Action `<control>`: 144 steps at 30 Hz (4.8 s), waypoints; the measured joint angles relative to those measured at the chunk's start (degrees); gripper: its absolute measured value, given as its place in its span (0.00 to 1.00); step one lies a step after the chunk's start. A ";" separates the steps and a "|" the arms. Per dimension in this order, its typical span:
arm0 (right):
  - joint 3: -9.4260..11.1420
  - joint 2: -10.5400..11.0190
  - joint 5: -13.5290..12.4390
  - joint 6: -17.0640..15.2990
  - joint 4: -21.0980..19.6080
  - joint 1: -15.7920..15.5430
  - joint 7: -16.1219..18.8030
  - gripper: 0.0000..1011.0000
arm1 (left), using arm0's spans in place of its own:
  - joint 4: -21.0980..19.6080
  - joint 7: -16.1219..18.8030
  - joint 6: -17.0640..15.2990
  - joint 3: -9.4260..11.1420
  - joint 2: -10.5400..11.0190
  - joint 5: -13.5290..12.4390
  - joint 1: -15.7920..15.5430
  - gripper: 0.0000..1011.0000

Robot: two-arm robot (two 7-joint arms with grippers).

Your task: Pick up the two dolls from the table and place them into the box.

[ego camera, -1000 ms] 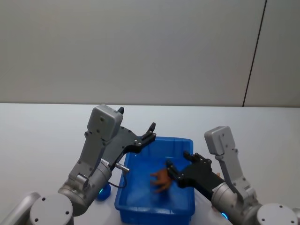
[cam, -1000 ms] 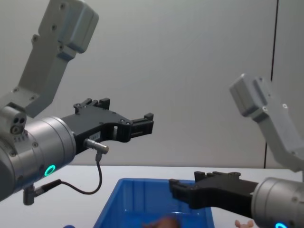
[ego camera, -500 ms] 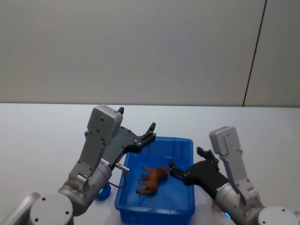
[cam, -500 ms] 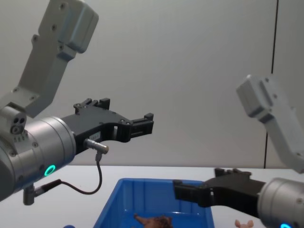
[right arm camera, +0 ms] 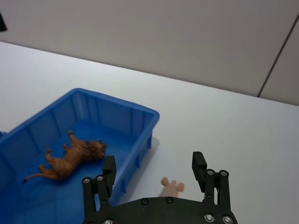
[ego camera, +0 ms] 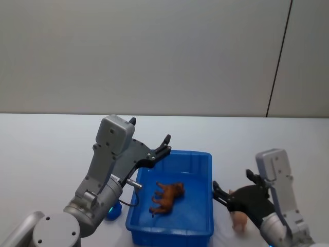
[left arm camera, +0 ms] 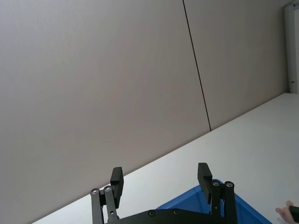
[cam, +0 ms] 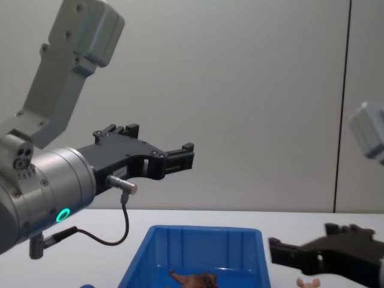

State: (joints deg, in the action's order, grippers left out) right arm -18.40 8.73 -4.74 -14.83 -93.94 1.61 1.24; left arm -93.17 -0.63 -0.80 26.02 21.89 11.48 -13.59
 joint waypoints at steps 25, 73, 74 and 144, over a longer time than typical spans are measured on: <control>1.14 2.05 -0.56 -2.88 -0.55 -4.41 -3.85 0.99 | 0.00 0.00 0.00 0.00 0.00 0.00 0.00 0.99; -0.05 -1.62 5.70 2.30 6.33 -1.67 -4.18 0.39 | 0.00 0.00 0.00 0.00 0.00 0.00 0.00 0.99; -0.05 -1.60 5.75 2.61 6.05 -1.68 -3.98 0.39 | -0.01 0.00 0.00 0.00 0.00 0.00 0.00 0.99; 1.89 -1.74 4.71 4.17 0.19 -1.05 -5.12 0.99 | 0.00 0.00 0.00 0.00 0.00 0.00 0.00 0.99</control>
State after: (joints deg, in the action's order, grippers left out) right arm -16.51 6.99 -0.03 -10.66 -93.75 0.55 -3.88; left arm -93.17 -0.62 -0.79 26.03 21.90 11.48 -13.59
